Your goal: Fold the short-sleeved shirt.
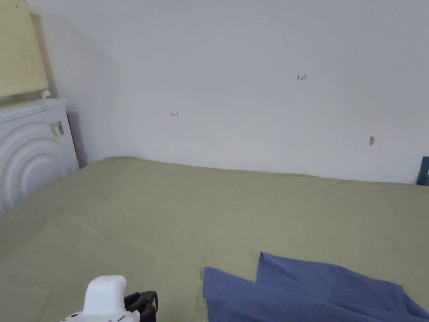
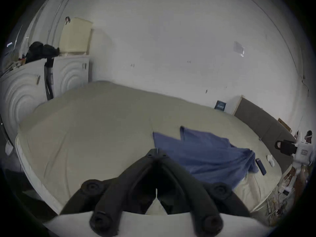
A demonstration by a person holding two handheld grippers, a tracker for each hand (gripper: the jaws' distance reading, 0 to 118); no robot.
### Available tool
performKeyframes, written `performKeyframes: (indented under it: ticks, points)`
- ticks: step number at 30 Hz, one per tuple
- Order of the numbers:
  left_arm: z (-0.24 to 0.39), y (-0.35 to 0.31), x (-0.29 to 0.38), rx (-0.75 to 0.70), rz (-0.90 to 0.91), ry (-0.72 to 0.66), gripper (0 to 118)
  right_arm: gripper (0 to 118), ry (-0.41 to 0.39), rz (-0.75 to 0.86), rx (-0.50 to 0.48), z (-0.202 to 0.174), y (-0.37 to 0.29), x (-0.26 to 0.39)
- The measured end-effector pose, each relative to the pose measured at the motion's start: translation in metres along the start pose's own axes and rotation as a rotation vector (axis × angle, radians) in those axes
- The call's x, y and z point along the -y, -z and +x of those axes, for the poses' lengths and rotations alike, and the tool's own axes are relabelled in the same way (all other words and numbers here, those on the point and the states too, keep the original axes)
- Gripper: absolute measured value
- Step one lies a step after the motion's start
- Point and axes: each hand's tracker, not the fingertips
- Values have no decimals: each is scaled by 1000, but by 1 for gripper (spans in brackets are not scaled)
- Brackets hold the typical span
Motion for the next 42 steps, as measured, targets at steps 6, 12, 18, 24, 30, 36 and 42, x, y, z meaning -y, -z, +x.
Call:
performKeyframes:
  ticks: [6,12,18,24,30,36,42]
  points:
    - [3,61,-22,52,-106,9,0,0,-22,-18,19,6,3,0]
    - [34,183,-93,44,-215,34,21,0,-45,-35,58,20,19,-11]
    - [56,316,-119,113,-593,14,113,0,-60,-61,82,31,35,-15]
    - [86,357,-77,-28,-781,87,112,0,-44,-86,96,45,35,-6]
    - [96,357,-59,-124,-770,133,108,0,-62,-118,108,49,39,6]
    - [87,332,-70,-10,-699,28,5,0,-30,-114,92,48,35,6]
    - [82,310,-73,74,-674,-14,5,0,-2,-116,83,57,46,-1]
